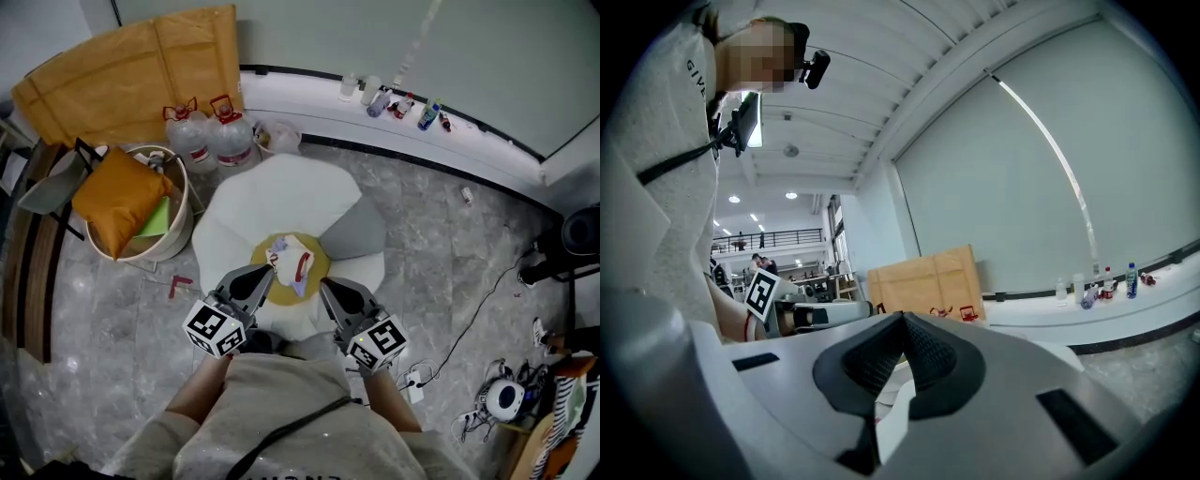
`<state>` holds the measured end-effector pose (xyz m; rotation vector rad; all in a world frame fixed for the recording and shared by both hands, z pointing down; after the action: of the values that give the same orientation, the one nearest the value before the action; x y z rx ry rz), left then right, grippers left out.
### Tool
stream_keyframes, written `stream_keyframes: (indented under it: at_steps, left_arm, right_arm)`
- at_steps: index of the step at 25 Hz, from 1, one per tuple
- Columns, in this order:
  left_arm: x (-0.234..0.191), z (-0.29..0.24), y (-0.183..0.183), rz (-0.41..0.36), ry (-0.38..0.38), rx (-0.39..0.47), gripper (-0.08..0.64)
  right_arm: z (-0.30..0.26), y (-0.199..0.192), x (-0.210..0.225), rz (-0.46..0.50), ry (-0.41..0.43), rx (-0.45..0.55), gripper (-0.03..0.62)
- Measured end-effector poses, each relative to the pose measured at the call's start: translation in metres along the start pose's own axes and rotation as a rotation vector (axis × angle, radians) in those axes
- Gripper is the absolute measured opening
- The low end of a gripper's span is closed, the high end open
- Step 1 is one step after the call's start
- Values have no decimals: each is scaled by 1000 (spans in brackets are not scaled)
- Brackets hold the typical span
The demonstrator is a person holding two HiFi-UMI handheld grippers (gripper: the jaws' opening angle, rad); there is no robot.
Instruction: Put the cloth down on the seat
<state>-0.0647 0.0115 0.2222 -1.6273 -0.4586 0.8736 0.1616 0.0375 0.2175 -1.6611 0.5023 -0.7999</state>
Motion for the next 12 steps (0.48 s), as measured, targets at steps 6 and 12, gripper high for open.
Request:
stream_keyframes:
  at_steps: [6,12]
  left_arm:
    - [-1,-3,-1,4,-5,3,14]
    - [-6,-2,-1,10,1,-1,14]
  right_arm:
    - [1,-1,3,-4,-8,-5,18]
    - [0,-4,2,-13,-15,-3,18]
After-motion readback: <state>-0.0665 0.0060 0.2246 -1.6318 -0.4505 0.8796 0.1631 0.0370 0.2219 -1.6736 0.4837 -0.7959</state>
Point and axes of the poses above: the fingertips, and each gripper's own axes: z backward along the fingers, x to its right, y out of its top, the point moved 9 cm from there along z, backward along the fingers, and after that the axes turned 1 degree about x, right-handed, at the moved point
